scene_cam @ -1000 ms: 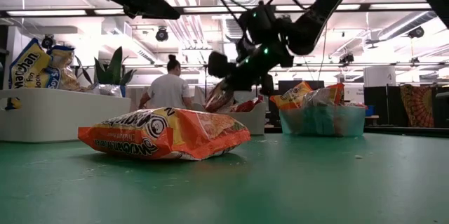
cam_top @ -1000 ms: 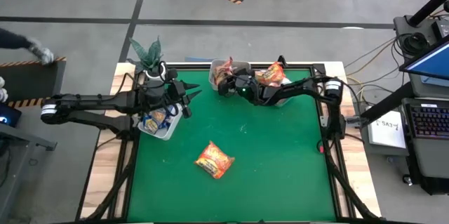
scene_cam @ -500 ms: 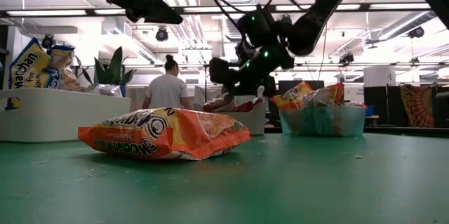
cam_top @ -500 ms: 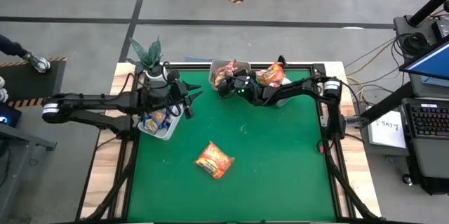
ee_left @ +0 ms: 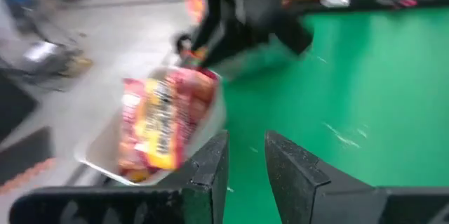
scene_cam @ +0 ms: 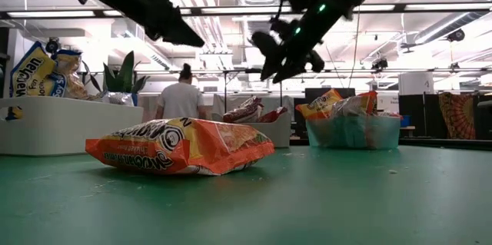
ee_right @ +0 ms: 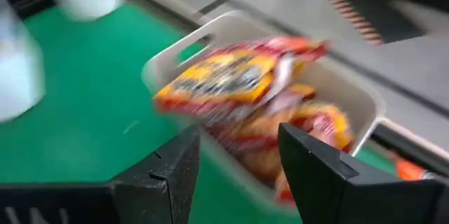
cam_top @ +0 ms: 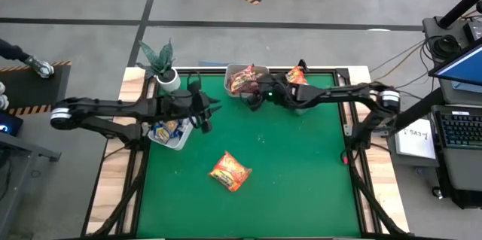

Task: Sort Maruchan noodles
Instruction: Put the orange noodle pack into the green bin

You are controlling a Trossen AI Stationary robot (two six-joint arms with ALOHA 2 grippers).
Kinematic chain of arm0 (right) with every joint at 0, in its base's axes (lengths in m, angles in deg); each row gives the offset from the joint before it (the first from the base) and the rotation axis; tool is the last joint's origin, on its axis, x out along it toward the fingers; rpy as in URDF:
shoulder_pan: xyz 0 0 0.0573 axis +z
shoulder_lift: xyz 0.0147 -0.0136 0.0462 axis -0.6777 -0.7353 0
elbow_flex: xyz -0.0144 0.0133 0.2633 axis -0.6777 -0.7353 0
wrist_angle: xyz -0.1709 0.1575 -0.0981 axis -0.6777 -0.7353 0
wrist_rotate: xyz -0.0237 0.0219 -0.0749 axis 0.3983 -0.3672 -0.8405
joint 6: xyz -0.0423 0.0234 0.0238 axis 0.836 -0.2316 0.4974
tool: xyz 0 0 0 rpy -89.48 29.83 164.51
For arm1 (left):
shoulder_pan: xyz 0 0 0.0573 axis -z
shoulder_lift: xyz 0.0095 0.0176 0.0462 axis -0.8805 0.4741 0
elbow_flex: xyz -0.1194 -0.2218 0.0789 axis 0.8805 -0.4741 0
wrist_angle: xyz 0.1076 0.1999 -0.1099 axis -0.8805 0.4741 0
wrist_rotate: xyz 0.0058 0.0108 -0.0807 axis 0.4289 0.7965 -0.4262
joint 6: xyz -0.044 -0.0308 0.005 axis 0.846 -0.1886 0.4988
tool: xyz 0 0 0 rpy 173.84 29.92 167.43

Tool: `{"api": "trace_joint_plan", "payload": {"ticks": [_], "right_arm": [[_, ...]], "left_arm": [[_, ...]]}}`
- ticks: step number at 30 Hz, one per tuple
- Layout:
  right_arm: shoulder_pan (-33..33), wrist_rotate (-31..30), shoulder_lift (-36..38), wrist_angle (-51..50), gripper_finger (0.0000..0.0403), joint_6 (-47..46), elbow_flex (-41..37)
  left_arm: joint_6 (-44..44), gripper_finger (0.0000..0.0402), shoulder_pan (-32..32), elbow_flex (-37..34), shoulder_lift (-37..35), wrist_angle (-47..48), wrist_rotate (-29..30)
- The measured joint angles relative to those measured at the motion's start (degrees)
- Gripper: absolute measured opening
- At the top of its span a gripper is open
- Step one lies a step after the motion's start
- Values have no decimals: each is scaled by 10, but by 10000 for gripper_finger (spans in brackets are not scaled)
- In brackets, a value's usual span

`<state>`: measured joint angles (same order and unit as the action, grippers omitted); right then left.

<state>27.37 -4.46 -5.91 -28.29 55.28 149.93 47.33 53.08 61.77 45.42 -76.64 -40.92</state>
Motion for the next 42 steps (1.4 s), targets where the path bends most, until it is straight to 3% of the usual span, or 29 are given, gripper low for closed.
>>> {"api": "trace_joint_plan", "payload": {"ticks": [9, 12, 15, 21, 28, 34, 42], "right_arm": [[64, 313, 84, -36, 153, -4, -57], [100, 369, 89, -37, 140, -39, -80], [138, 405, 86, -42, 128, -94, -100], [222, 402, 64, -39, 117, -218, -123], [290, 319, 24, -32, 133, -331, -126], [312, 267, -26, 7, 201, -380, -129], [313, 247, -94, 192, 302, -392, -144]], "left_arm": [[51, 77, 14, 0, 42, 57, -246], [72, 77, 42, 0, 64, 64, -311], [96, 77, 90, 0, 86, 61, -330], [154, 77, 205, 0, 129, 61, -304], [189, 77, 271, 0, 180, 65, -219], [202, 77, 279, 0, 243, 68, -195], [210, 77, 283, 1, 269, 66, -194]]}}
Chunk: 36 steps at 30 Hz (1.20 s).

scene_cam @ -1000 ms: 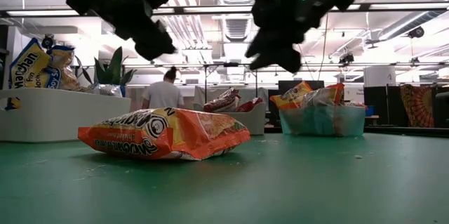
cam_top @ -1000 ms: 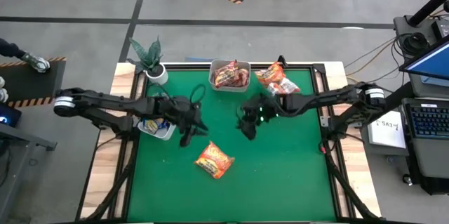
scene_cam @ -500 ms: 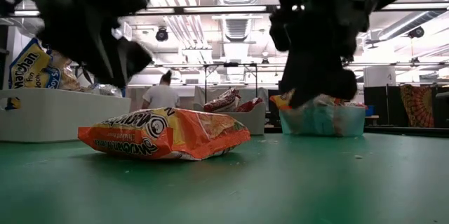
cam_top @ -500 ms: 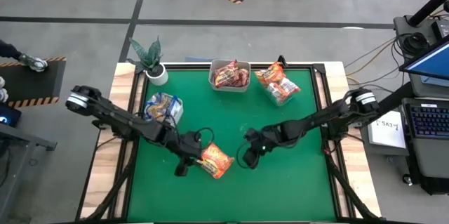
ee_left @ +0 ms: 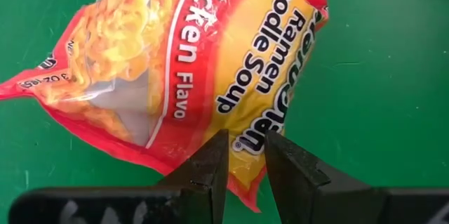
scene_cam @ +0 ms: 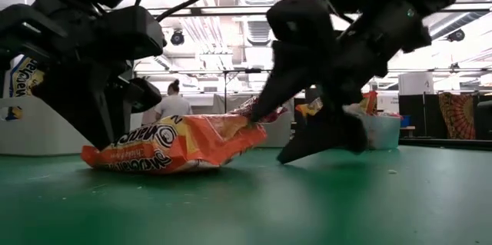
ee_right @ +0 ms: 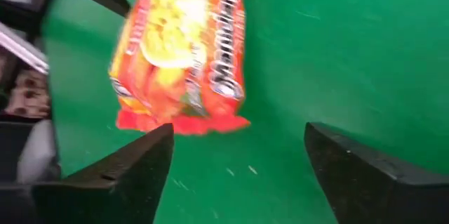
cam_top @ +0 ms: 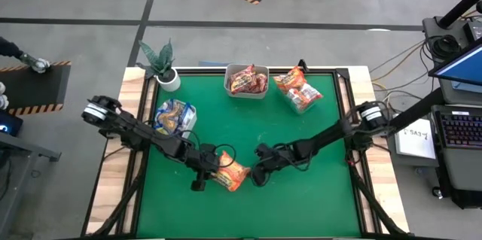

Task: Sort Maruchan noodles
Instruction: Put the orange noodle pack into the green bin

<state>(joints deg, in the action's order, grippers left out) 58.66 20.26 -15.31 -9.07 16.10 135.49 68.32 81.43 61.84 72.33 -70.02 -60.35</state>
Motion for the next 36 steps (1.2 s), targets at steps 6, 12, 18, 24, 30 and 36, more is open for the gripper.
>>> {"api": "trace_joint_plan", "payload": {"ticks": [6, 12, 18, 24, 30, 36], "right_arm": [[-2, -3, -56, 139, 341, 15, -1], [-5, -1, -89, 239, 346, 49, 6], [-8, -2, -109, 264, 326, 57, 23], [-9, -25, -115, 266, 265, 61, 30], [-10, -29, -114, 266, 187, 68, 30], [-10, -29, -110, 263, 133, 86, 30]], "left_arm": [[4, 77, 0, 0, 11, -13, 26], [5, 77, 0, 1, 27, -42, 27], [6, 77, 0, 0, 27, -49, 28], [11, 77, 0, 0, 27, -51, 31], [8, 77, 1, 0, 25, -47, 33], [-12, 77, 0, -1, 11, -39, 35]]}}
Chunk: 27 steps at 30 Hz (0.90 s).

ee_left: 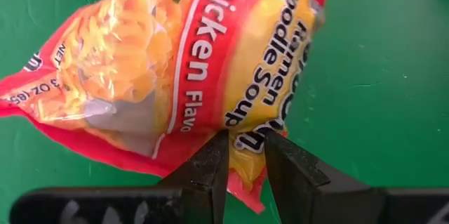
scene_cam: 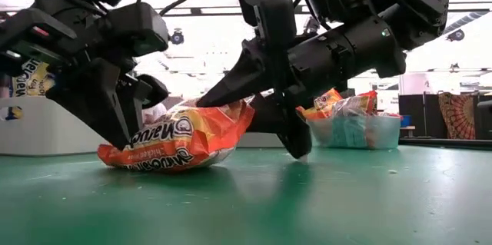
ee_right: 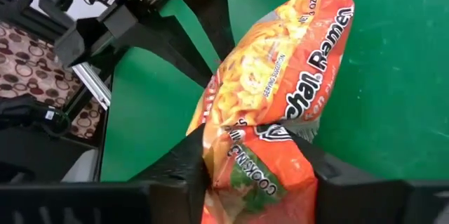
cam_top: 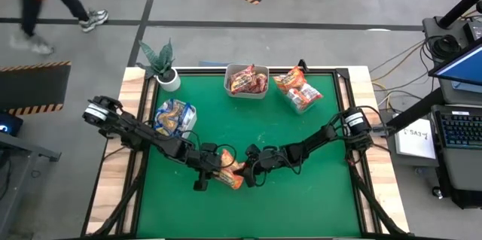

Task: Sort Maruchan noodles
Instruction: Put the orange noodle pack into the green bin

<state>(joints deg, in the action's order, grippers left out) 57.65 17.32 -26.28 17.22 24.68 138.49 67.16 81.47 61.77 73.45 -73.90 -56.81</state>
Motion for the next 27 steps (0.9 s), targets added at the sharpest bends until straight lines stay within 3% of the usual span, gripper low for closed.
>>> {"api": "trace_joint_plan", "payload": {"ticks": [7, 12, 19, 23, 27], "right_arm": [[-5, -1, 29, -14, 84, 36, -2], [-18, 0, 74, -67, 53, 78, -2], [-45, -4, 182, -181, 36, 140, -2], [-58, -54, 267, -267, 35, 182, -2], [-72, -153, 363, -395, 34, 214, -2]], "left_arm": [[-38, 77, 0, 0, -63, 70, 13], [-62, 77, 0, 0, -154, 118, 80], [-105, 77, 0, 0, -284, 100, 167], [-136, 77, 0, 0, -341, 70, 205], [-181, 77, 0, 0, -375, 23, 240]]}}
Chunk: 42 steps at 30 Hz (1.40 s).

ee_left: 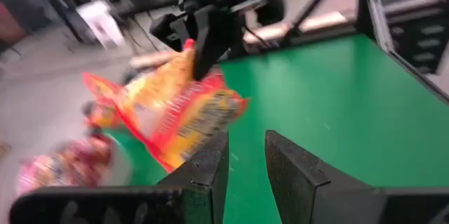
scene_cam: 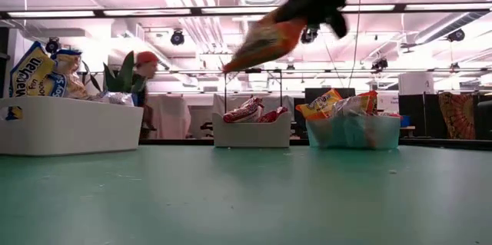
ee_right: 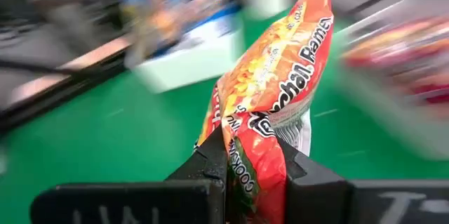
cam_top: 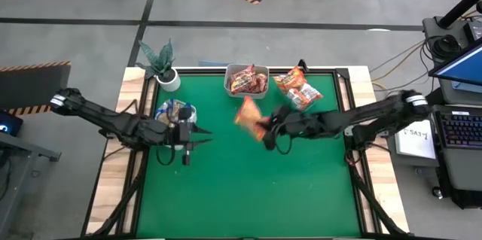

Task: Sort Maruchan noodles
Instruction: Put the orange noodle pack into the green bin

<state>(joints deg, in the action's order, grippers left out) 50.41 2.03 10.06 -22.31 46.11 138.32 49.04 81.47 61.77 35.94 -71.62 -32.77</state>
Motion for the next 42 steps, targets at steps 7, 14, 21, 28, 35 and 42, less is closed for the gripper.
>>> {"api": "trace_joint_plan", "payload": {"ticks": [7, 14, 21, 28, 35, 42], "right_arm": [[-39, -234, 134, -222, 34, 59, 0], [-98, -332, 182, -369, 34, 109, -12], [-146, -331, 195, -371, 34, 158, -84], [-164, -312, 208, -333, 34, 157, -165], [-165, -281, 201, -153, 33, 179, -248], [-180, -278, 192, -128, 33, 148, -287]], "left_arm": [[-108, 77, -3, 0, -13, -85, 41], [-170, 77, -16, 0, -11, -119, 49], [-180, 77, -39, 0, -9, -119, 49], [-180, 77, -53, 0, -6, -119, 48], [-180, 77, -66, 0, 5, -121, 48], [-177, 77, -68, 0, 24, -122, 48]]}}
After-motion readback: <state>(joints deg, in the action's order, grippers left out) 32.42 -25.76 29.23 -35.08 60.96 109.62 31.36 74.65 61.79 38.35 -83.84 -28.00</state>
